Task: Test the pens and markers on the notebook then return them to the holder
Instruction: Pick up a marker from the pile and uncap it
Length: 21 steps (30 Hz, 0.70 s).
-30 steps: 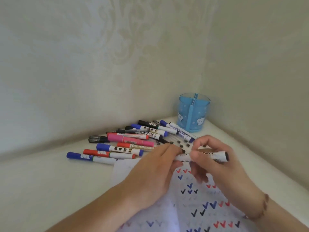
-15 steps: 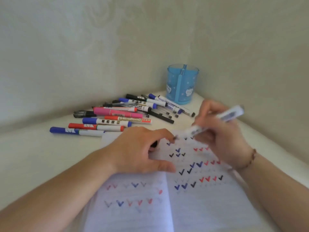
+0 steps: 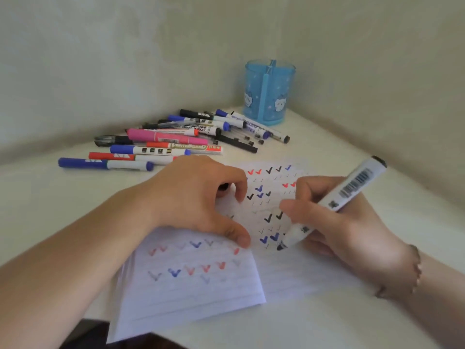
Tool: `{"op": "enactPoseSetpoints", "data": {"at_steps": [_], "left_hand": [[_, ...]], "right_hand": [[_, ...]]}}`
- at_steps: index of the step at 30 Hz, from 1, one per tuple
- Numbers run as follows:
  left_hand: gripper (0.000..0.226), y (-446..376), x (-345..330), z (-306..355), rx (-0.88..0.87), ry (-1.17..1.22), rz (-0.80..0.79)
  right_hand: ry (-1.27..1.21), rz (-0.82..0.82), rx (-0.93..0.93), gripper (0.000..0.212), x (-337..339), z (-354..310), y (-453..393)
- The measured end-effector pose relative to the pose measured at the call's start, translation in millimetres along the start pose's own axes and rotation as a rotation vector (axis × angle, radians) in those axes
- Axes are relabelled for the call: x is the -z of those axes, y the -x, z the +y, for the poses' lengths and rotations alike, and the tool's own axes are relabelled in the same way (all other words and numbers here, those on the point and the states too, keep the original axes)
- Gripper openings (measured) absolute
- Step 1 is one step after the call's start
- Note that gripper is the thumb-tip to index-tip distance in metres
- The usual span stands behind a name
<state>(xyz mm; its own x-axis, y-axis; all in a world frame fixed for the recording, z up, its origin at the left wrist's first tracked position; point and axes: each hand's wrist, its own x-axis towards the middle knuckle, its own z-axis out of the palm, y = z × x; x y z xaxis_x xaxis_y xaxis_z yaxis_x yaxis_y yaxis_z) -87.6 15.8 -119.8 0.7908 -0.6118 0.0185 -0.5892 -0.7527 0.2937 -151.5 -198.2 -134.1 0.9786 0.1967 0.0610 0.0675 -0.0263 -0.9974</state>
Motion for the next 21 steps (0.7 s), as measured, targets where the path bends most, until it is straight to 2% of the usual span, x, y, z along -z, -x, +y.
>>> {"op": "enactPoseSetpoints", "data": {"at_steps": [4,7,14,18,21], "left_hand": [[0.064,2.1,-3.8,-7.1,-0.075,0.107,0.06],[0.062,2.2,-6.0,-7.6,-0.171,0.143,0.121],[0.05,4.5,-9.8,-4.3,-0.268,0.238,0.126],[0.05,4.8,-10.0,-5.4,-0.26,0.214,0.097],[0.049,4.6,-9.4,-5.3,-0.259,0.204,0.084]], "right_hand": [[0.218,0.031,0.123,0.028,-1.9,-1.8,5.0],[0.357,0.084,0.197,0.034,-2.2,0.5,8.0],[0.387,0.023,0.17,0.032,-7.3,-3.5,8.7],[0.386,0.002,0.141,0.041,-6.8,-5.0,9.3],[0.414,0.026,0.15,0.03,-6.3,-3.7,7.9]]}}
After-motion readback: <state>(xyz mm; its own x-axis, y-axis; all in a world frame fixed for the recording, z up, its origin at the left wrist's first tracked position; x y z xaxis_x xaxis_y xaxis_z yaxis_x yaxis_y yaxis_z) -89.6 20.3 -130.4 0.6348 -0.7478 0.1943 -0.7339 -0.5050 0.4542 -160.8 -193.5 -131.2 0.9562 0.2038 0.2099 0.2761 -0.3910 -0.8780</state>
